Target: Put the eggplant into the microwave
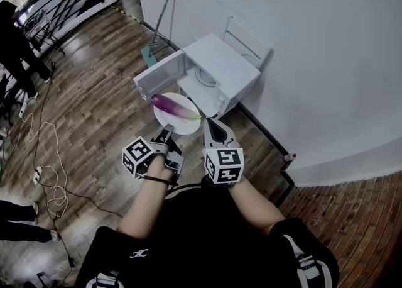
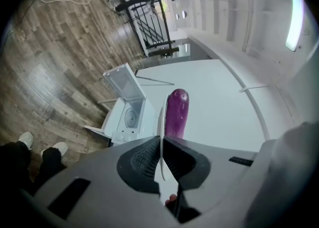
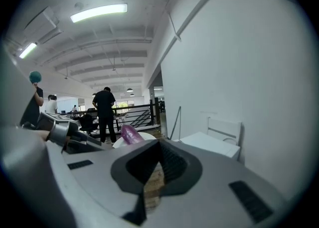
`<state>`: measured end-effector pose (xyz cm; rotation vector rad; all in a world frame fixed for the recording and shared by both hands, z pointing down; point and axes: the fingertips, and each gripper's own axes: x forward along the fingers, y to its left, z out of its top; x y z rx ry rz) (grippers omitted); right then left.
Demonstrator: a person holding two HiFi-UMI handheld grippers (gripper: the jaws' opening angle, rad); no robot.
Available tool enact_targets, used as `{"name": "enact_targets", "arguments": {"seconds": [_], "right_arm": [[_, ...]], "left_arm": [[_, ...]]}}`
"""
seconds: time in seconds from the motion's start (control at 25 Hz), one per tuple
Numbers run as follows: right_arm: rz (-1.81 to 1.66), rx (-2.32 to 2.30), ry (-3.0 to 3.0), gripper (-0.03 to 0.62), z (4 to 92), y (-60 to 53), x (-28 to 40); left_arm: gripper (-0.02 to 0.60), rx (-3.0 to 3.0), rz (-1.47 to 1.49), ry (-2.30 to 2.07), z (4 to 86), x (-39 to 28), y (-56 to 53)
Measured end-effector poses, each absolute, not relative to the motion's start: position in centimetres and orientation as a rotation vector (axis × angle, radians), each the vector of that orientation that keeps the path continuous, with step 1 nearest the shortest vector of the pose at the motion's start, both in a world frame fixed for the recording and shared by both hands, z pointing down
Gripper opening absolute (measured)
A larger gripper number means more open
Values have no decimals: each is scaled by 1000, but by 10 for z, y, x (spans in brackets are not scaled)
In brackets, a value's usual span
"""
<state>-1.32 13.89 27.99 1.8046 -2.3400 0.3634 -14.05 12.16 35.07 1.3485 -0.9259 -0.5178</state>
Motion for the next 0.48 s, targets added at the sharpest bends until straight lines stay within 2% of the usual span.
{"name": "enact_targets", "arguments": {"seconds": [0.48], "right_arm": [[382, 1814, -2351, 12, 294, 44, 8]], "left_arm": [[17, 1340, -511, -950, 372, -131, 44]]}}
